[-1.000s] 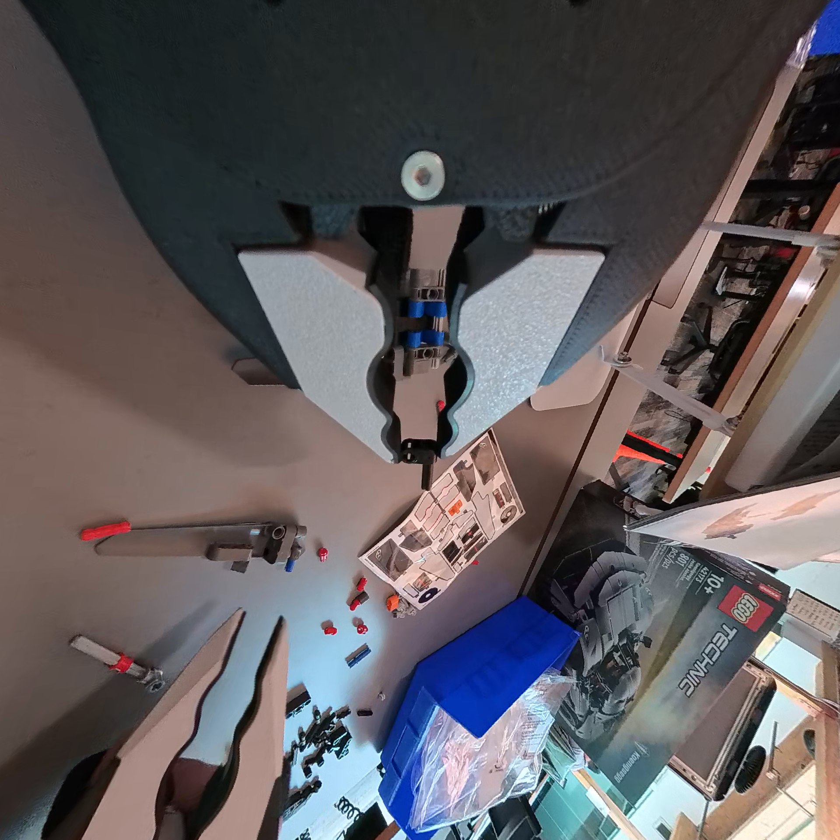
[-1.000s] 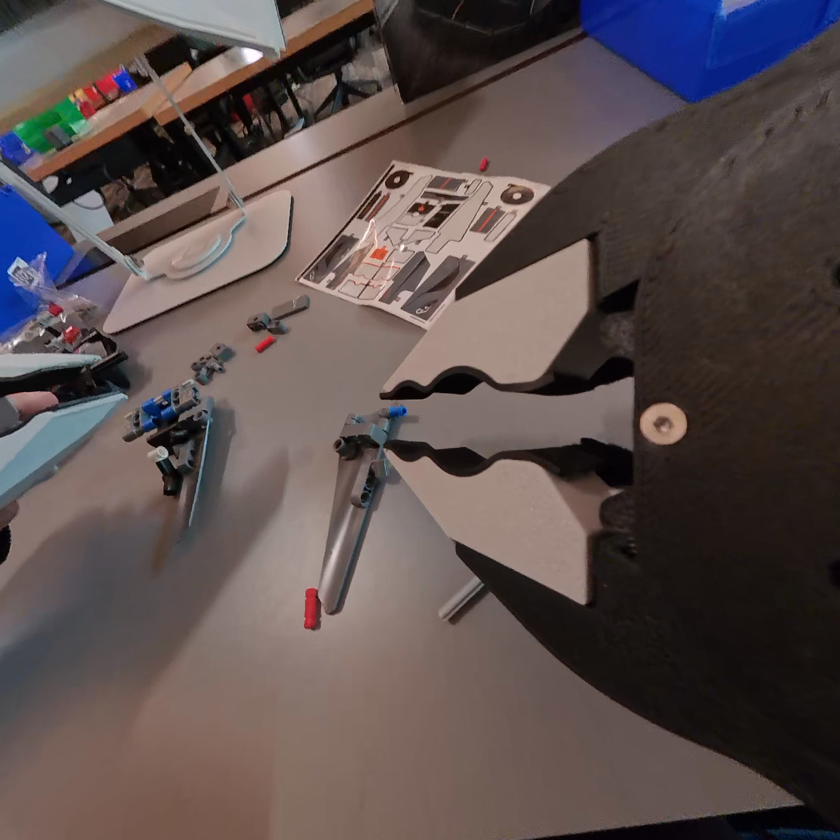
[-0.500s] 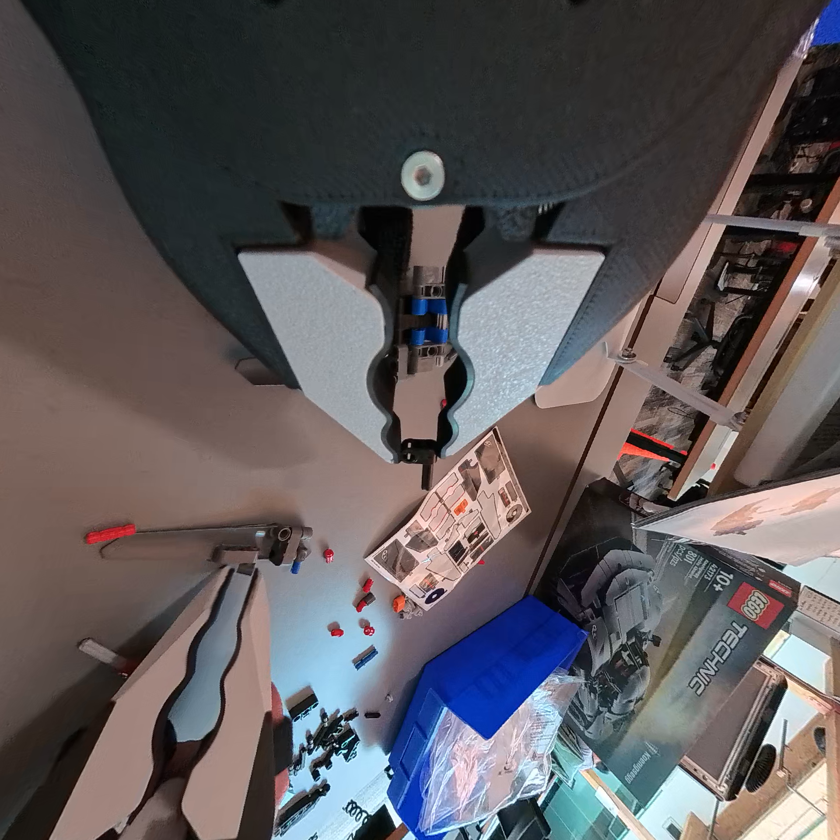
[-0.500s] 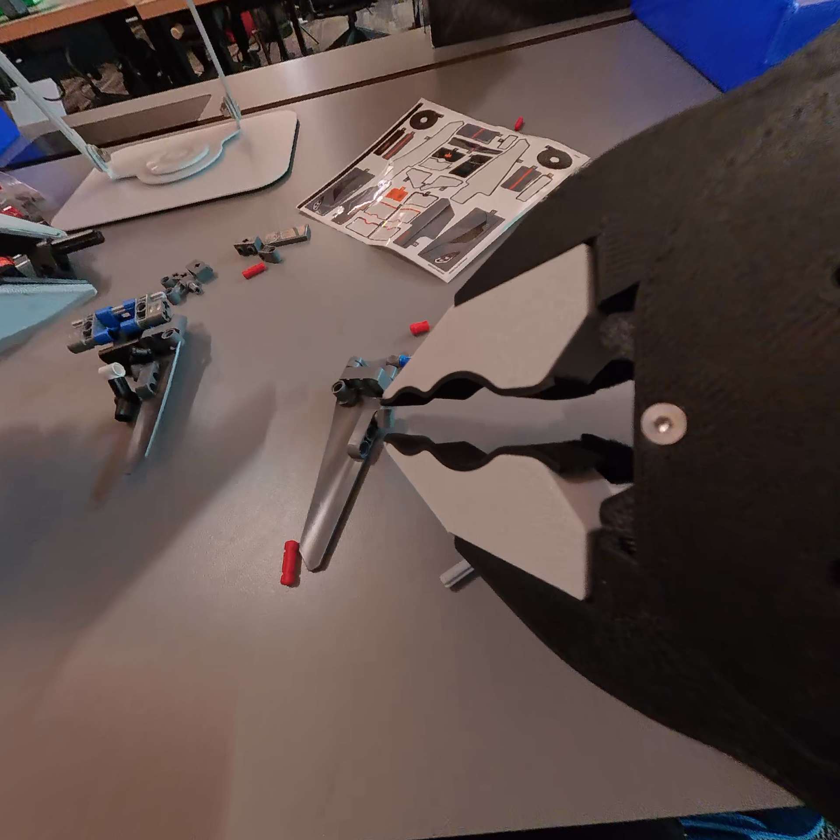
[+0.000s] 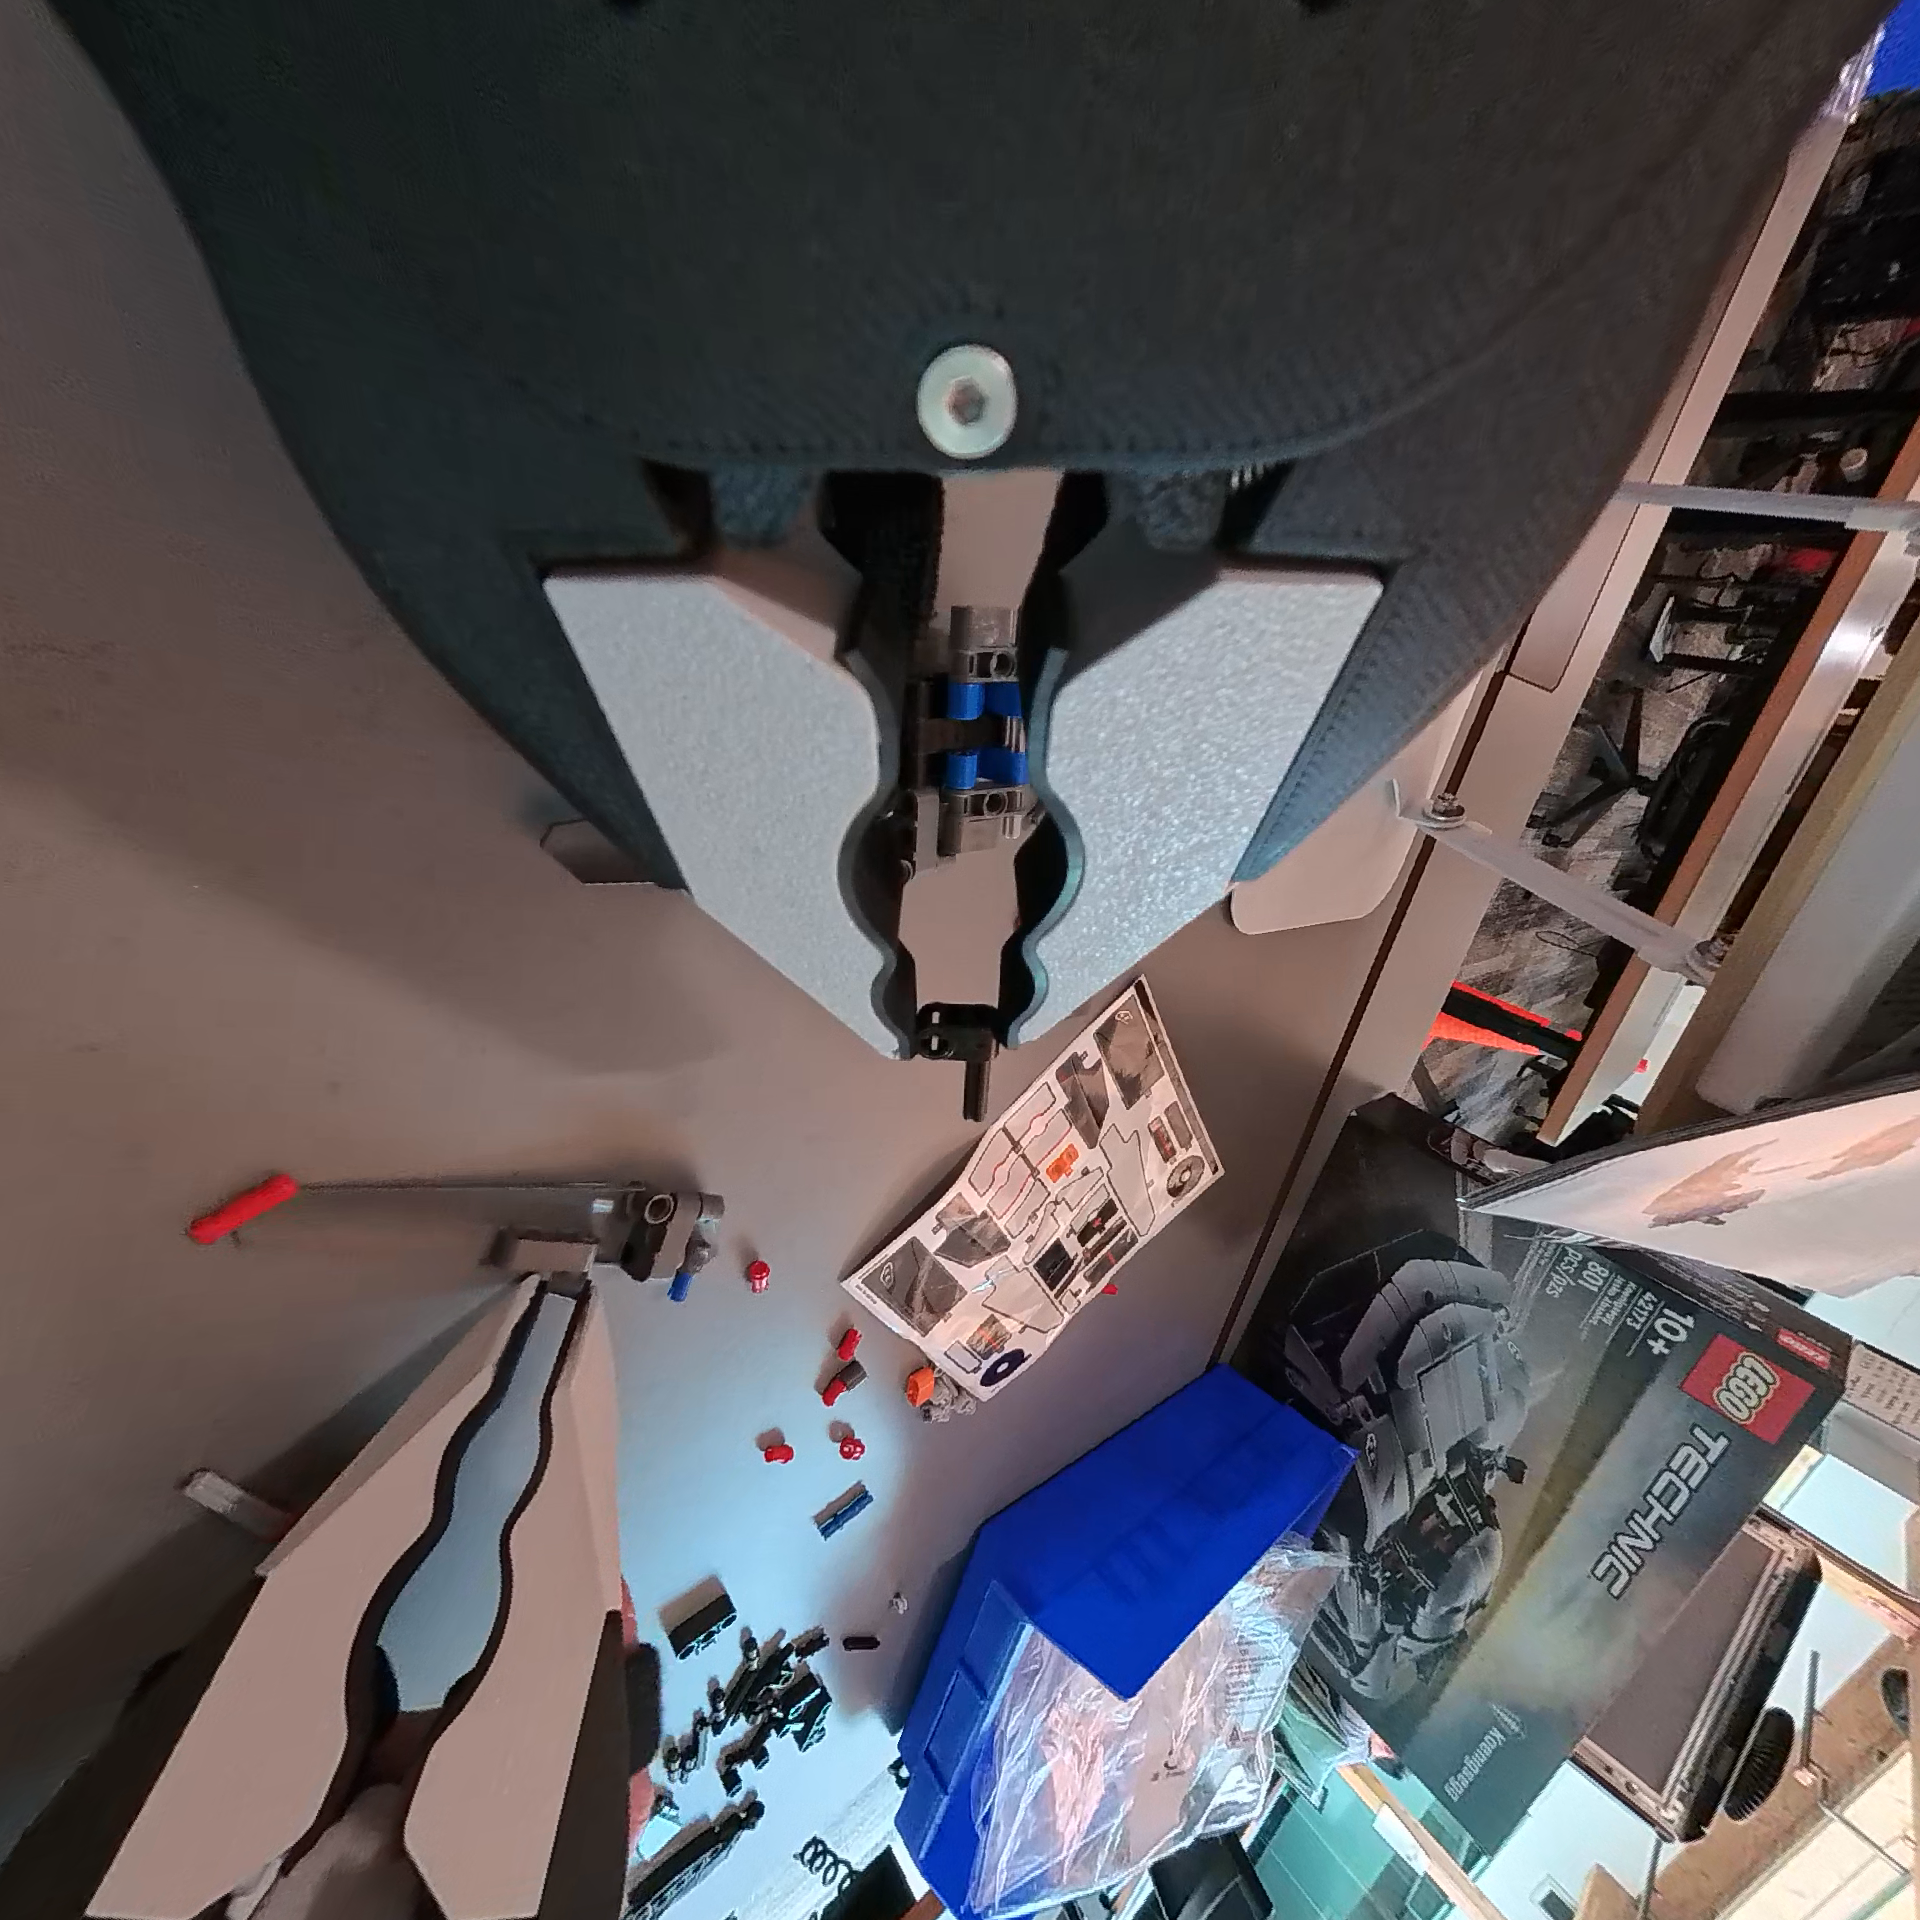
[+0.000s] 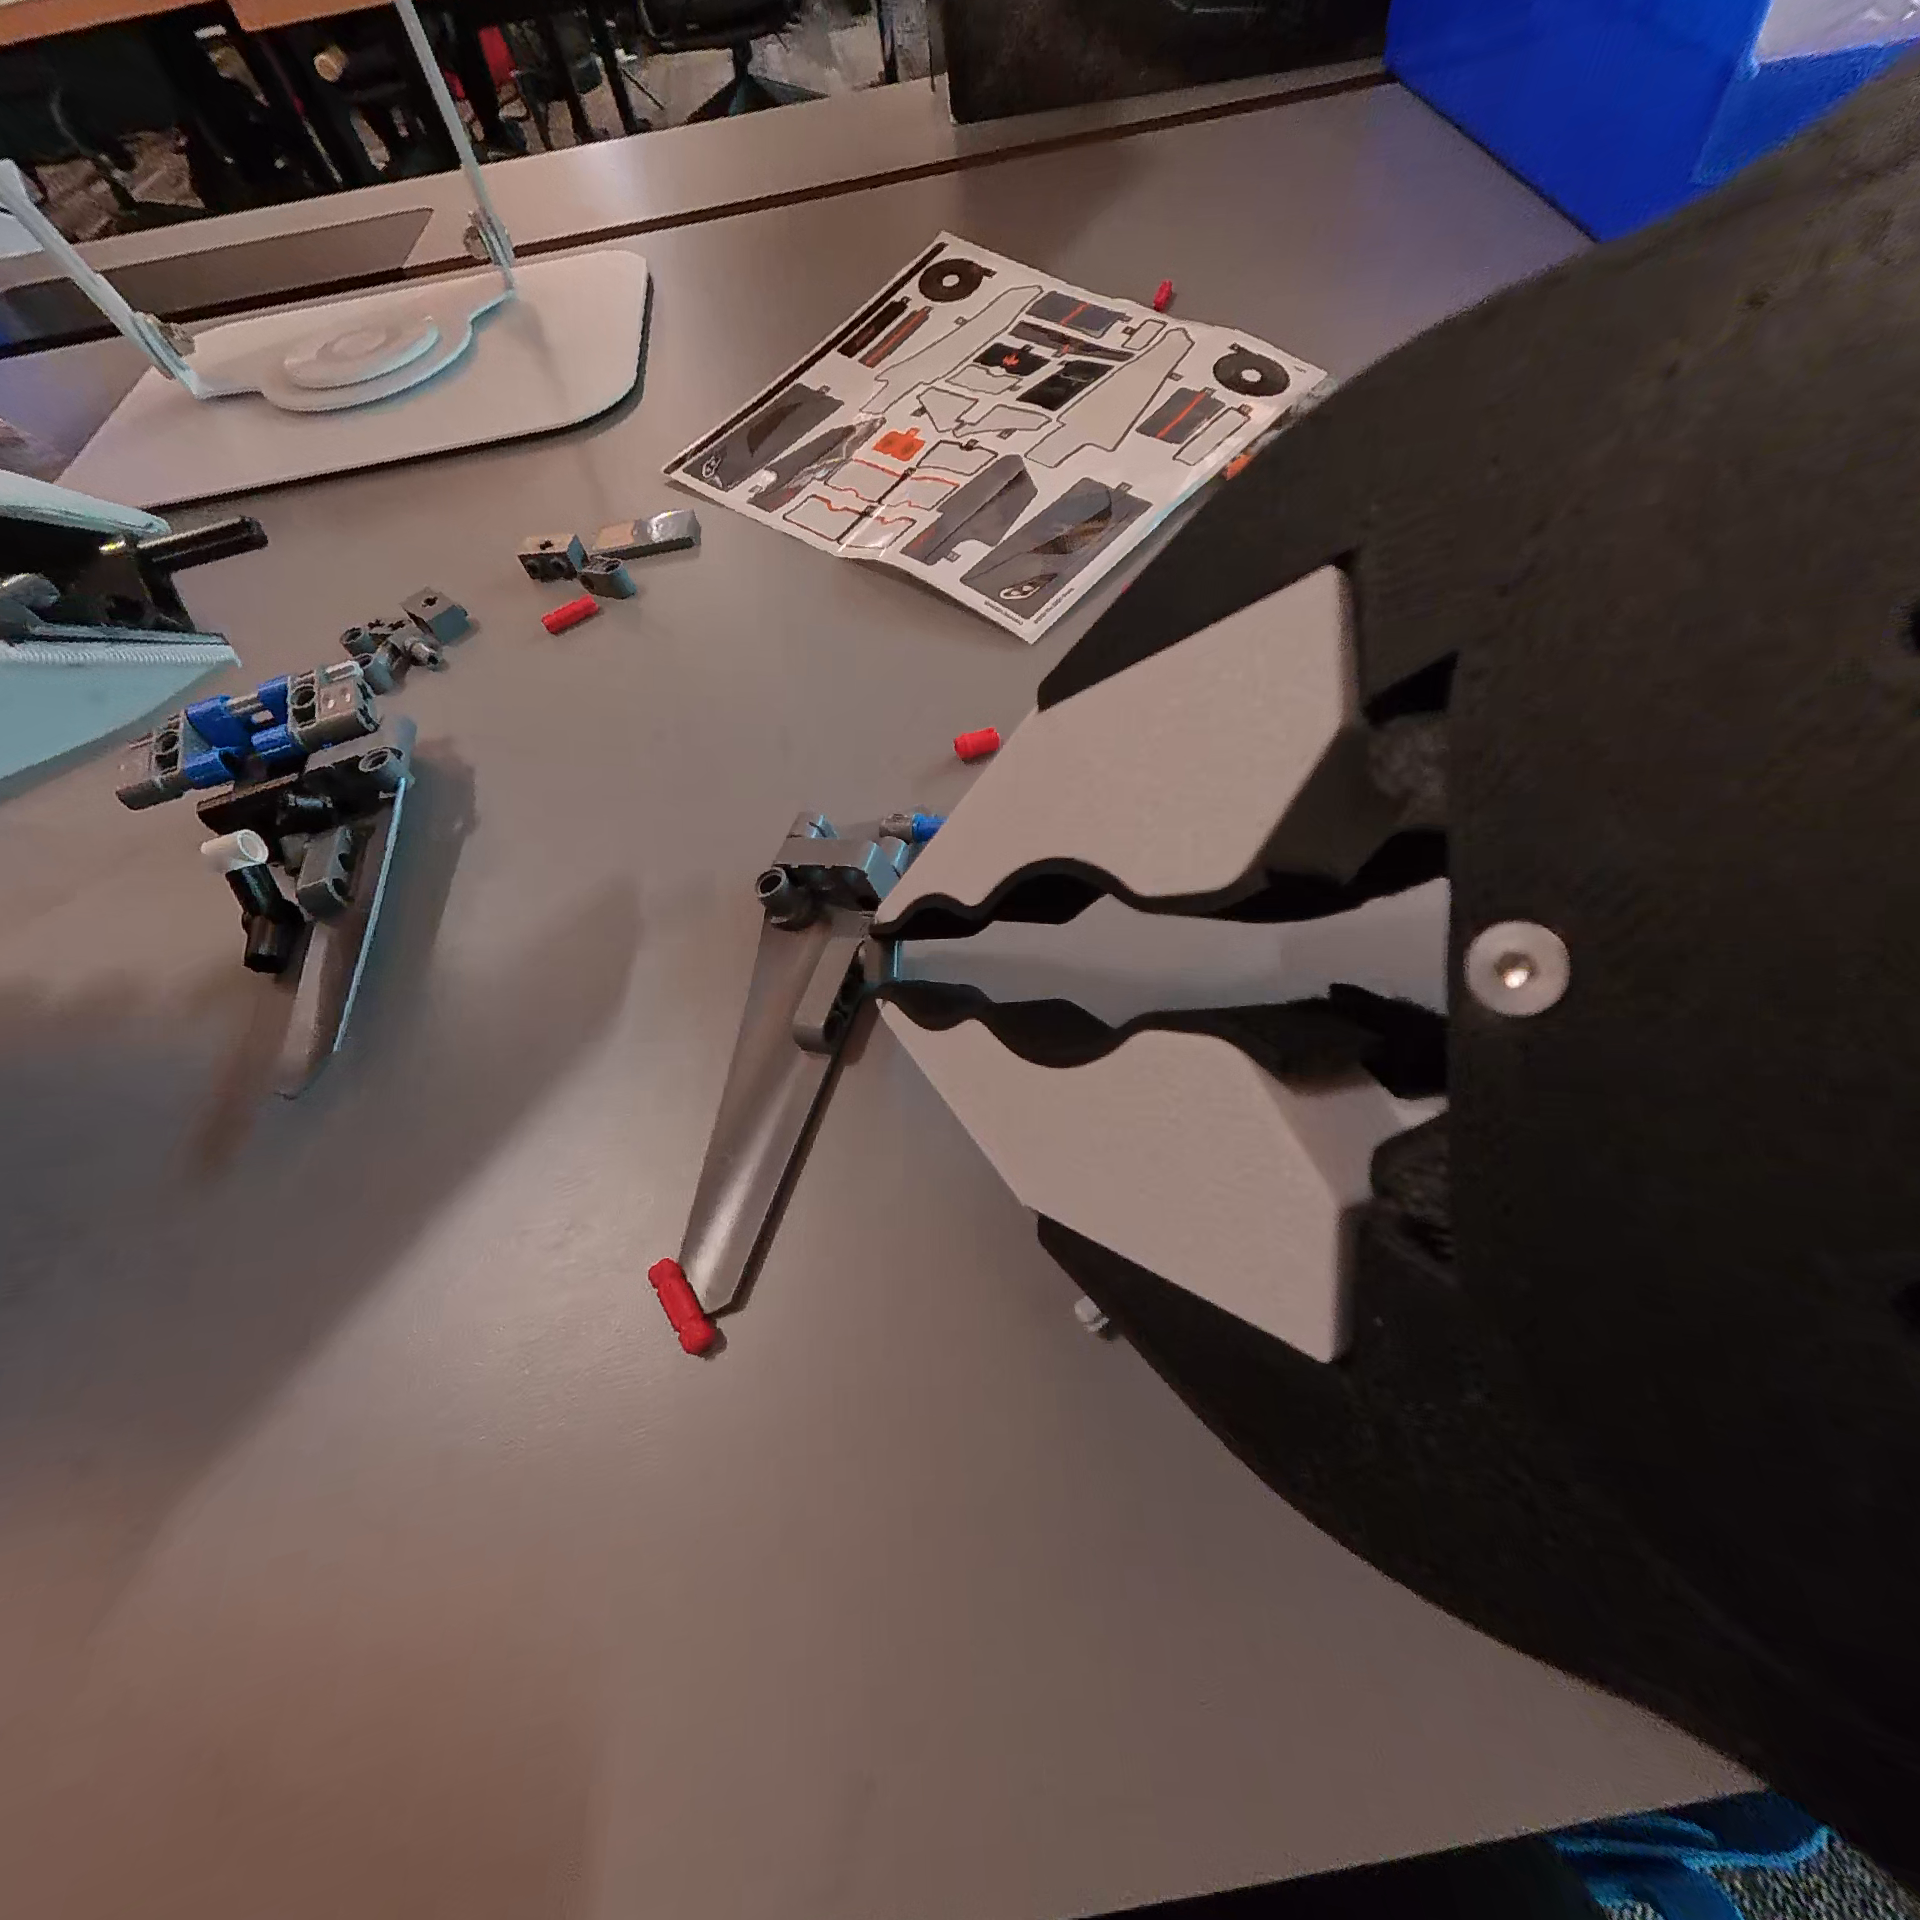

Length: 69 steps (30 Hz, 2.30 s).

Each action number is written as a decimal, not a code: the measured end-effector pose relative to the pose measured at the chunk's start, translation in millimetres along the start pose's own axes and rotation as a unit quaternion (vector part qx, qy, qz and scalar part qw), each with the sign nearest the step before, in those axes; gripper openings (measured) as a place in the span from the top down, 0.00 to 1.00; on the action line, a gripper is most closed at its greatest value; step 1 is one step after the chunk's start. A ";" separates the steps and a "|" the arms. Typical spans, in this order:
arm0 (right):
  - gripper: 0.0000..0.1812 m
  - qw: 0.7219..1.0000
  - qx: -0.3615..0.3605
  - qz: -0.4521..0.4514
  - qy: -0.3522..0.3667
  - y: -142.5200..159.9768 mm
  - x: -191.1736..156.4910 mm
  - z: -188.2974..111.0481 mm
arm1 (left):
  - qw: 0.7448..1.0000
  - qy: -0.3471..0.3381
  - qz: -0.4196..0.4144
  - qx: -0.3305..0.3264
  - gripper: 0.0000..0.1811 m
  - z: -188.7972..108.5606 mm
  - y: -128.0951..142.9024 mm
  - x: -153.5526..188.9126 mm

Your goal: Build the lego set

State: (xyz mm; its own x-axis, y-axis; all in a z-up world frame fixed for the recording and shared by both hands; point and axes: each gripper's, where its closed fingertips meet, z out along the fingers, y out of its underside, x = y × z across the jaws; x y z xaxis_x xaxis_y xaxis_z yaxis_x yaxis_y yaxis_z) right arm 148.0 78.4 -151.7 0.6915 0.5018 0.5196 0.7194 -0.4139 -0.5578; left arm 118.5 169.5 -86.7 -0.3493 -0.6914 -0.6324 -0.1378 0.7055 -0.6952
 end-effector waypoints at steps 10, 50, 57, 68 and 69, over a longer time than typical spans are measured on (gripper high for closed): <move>0.97 0.993 -0.013 0.111 -0.032 -1.1 -0.3 2.3 | 1.000 0.004 -0.001 0.000 0.93 0.8 -0.2 1.4; 0.95 0.985 -0.030 -0.145 0.090 -13.3 1.2 5.5 | 1.000 0.004 0.009 0.006 0.93 -2.0 -5.2 3.0; 0.96 0.974 -0.032 -0.201 0.101 -14.8 -2.0 8.6 | 1.000 0.006 0.011 0.004 0.93 -0.9 -4.9 4.3; 0.98 0.983 -0.037 -0.166 0.074 -16.5 -4.0 10.7 | 1.000 0.008 0.011 0.002 0.93 0.1 -4.8 5.6; 0.98 0.985 -0.037 -0.152 0.069 -16.4 -3.8 10.9 | 1.000 0.007 0.012 0.002 0.93 0.1 -4.9 5.6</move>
State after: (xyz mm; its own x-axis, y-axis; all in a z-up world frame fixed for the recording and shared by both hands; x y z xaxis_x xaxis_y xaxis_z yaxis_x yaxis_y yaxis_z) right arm 132.9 91.6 -151.6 0.4419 0.5050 0.7414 0.8940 -0.3166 -0.3172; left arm 117.4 162.2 -86.8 -0.3661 -0.6724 -0.6434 -0.1248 0.7206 -0.6820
